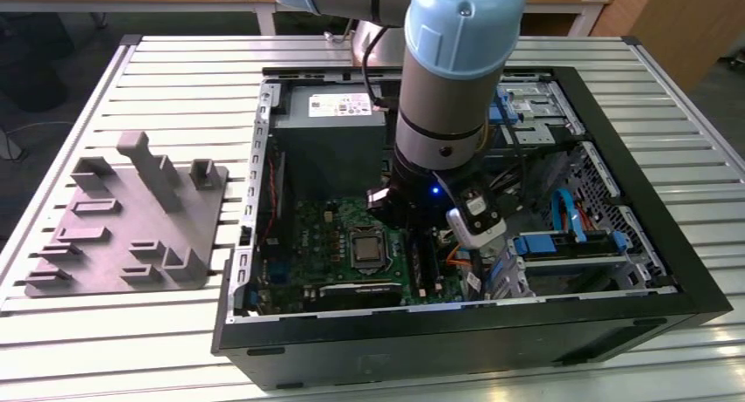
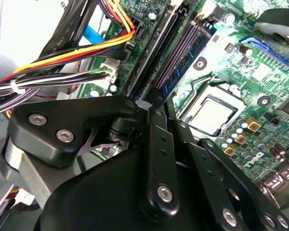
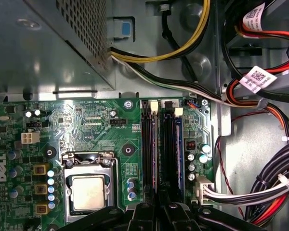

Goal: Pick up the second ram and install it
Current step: 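Insert the second ram into the second slot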

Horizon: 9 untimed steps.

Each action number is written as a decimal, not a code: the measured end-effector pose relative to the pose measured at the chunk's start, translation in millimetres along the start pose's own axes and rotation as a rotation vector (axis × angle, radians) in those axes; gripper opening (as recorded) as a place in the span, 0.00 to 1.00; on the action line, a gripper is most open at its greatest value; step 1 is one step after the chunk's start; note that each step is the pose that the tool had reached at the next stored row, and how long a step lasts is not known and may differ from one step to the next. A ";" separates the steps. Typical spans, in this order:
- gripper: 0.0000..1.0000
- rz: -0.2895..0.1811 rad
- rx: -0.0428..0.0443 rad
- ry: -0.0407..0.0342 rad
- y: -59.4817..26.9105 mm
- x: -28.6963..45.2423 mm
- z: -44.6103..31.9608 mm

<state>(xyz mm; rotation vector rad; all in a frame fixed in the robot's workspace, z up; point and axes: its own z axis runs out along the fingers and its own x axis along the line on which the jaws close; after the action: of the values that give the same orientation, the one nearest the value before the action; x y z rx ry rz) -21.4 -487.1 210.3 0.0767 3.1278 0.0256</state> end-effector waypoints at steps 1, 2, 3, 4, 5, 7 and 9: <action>0.14 0.000 0.0001 0.0000 0.3 0.0 0.0; 0.14 0.000 0.0001 0.0000 0.8 0.1 -0.1; 0.14 0.000 0.0002 0.0000 1.3 0.1 -0.1; 0.14 0.000 0.0002 0.0001 2.1 0.1 0.0; 0.14 0.000 0.0003 0.0000 2.9 0.2 -0.1; 0.14 0.000 0.0002 0.0001 4.0 0.1 -0.1; 0.14 0.000 0.0003 0.0001 4.0 0.2 0.0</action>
<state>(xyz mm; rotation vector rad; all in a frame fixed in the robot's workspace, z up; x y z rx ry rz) -21.4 -483.0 210.4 0.0766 3.1279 0.0252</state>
